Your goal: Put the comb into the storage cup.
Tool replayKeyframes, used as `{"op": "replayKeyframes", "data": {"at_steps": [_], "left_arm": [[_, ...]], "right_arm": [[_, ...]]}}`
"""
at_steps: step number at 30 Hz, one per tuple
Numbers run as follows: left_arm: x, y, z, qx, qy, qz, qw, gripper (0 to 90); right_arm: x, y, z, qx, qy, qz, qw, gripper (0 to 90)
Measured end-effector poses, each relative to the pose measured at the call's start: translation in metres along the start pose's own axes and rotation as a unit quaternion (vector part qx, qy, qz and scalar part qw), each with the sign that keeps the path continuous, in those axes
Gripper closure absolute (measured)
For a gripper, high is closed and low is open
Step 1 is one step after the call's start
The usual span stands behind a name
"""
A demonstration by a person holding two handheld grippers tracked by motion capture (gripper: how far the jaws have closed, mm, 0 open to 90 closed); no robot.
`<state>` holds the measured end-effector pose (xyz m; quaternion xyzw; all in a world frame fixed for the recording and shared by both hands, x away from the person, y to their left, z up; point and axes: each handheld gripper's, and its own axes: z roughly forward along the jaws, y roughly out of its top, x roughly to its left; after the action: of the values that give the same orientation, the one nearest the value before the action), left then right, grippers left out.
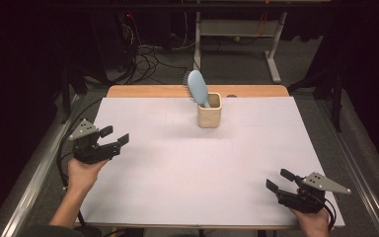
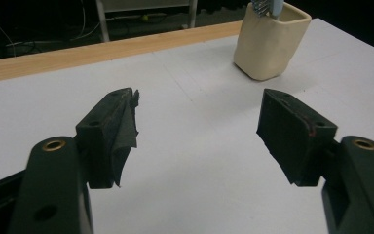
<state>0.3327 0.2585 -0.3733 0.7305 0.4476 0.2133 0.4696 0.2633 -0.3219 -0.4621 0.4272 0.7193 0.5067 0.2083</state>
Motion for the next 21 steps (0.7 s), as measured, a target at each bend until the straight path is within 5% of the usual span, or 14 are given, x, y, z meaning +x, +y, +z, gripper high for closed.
{"op": "replayKeyframes", "data": {"at_steps": [21], "left_arm": [[0.000,-0.012,-0.006,0.000,0.000,-0.004,1.0000,30.8]], "right_arm": [[0.000,0.000,0.000,0.000,0.000,0.000,1.0000,28.7]]}}
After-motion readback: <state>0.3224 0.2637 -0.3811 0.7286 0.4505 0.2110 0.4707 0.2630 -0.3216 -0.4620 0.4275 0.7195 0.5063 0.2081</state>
